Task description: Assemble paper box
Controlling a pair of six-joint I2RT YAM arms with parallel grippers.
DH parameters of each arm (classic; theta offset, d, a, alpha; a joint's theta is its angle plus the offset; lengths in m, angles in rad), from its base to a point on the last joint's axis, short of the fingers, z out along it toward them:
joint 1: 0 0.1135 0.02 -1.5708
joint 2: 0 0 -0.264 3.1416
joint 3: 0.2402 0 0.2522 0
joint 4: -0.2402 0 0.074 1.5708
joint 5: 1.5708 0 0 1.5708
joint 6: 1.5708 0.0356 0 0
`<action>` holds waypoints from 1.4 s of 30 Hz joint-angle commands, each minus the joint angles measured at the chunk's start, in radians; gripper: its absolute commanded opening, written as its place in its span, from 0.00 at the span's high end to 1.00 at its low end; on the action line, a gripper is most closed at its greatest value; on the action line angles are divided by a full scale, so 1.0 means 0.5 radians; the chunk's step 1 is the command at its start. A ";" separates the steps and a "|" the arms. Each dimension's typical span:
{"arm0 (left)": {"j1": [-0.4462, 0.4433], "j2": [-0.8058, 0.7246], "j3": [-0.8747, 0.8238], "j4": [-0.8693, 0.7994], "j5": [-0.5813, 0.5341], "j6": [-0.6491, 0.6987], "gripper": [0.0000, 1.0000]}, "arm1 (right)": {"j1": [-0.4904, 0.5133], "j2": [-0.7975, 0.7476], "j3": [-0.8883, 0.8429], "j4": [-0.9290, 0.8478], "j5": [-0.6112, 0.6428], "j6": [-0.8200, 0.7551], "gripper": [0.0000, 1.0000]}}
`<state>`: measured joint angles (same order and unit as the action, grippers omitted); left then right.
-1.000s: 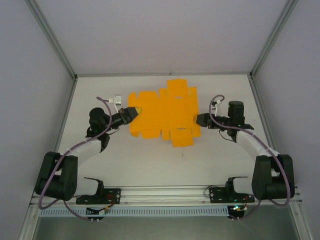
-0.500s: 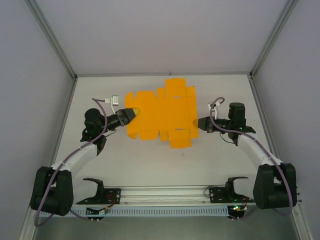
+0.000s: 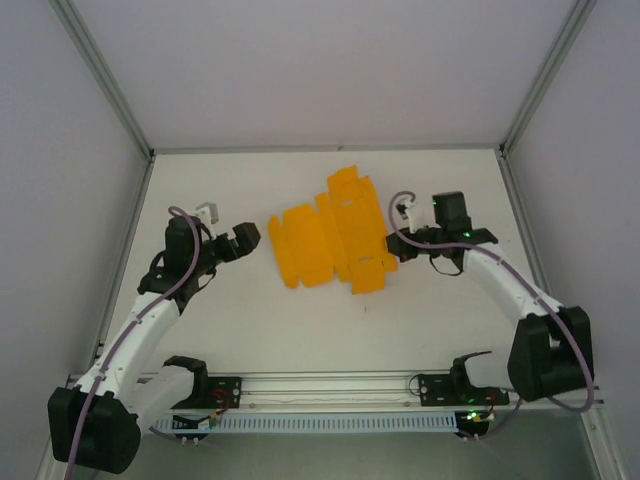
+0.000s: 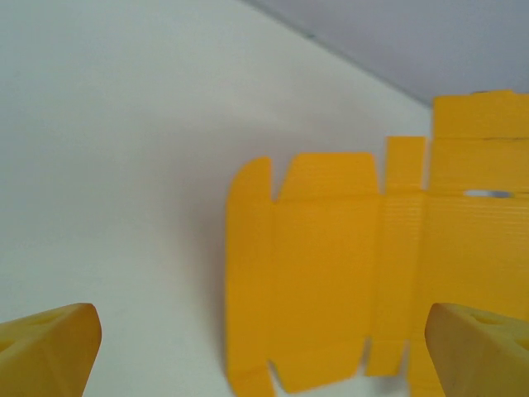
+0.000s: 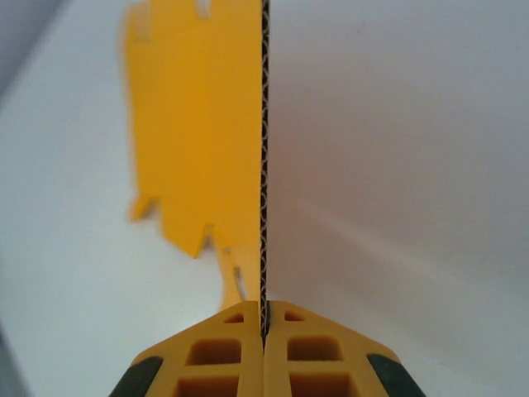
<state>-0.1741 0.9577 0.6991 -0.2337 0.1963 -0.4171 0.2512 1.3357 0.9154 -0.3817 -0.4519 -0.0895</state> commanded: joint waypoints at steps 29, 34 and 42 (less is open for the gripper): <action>-0.232 1.036 0.970 -0.076 0.272 0.109 0.00 | 0.990 0.712 0.216 0.763 2.121 -1.398 1.00; -0.336 1.289 1.209 -0.159 0.384 0.129 0.02 | 1.005 0.687 0.195 0.788 2.029 -1.346 1.00; -0.403 1.528 1.343 -0.149 0.575 0.071 0.26 | 1.019 0.654 0.167 0.811 2.000 -1.294 1.00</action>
<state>-0.3592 1.7107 1.3418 -0.2871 0.4217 -0.3801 0.7528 1.6867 1.0100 0.0013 0.5606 -0.7567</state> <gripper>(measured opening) 0.750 0.046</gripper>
